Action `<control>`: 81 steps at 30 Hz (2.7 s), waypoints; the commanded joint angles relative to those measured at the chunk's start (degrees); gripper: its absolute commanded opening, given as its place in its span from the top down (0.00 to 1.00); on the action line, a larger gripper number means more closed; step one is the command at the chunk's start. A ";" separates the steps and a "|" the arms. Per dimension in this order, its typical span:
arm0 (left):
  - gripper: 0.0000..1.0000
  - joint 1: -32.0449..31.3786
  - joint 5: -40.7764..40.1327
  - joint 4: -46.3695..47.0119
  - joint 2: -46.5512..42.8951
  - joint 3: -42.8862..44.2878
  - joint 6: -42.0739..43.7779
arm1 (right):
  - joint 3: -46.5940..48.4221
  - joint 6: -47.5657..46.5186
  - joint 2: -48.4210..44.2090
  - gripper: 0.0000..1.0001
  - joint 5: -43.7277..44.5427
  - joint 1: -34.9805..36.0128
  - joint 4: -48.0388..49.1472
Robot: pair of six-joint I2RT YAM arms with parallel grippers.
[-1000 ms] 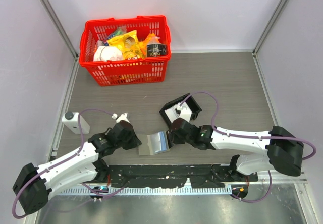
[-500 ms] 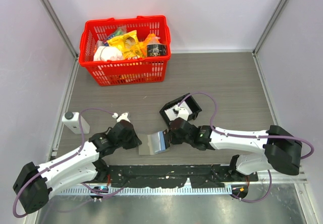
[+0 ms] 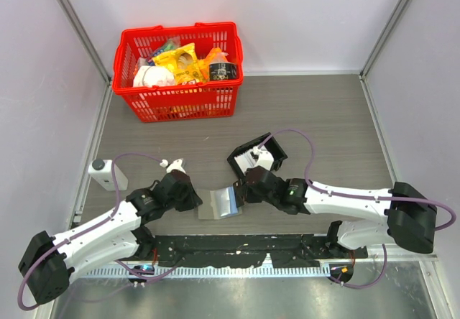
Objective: Put the credit cards into the card holder
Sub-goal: Insert the credit card into the card holder.
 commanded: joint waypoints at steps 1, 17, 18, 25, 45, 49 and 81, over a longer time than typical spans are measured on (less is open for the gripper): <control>1.00 -0.19 -1.18 0.82 -0.18 1.67 1.12 | 2.00 0.00 2.05 0.99 0.26 0.09 2.64; 1.00 -0.19 -1.18 0.74 -0.09 1.23 1.03 | 1.21 1.32 6.01 0.99 -0.10 0.00 1.85; 1.00 -0.10 -1.27 0.74 -0.09 1.14 1.03 | 0.86 1.50 6.10 0.99 -0.01 0.09 1.76; 1.00 -0.19 -1.53 0.30 -0.09 0.88 1.12 | 0.41 2.29 6.19 0.99 0.69 -0.09 0.71; 1.00 -0.10 -2.85 4.25 4.39 -1.40 0.94 | 4.28 -0.16 14.99 0.99 -12.04 -1.32 11.84; 1.00 -0.10 -3.03 6.71 6.23 -2.20 0.59 | 7.79 -2.89 15.07 0.99 -15.11 -0.62 14.33; 1.00 0.34 -1.01 9.70 11.07 -3.78 5.07 | -6.26 6.06 14.10 0.99 -15.22 -4.75 27.33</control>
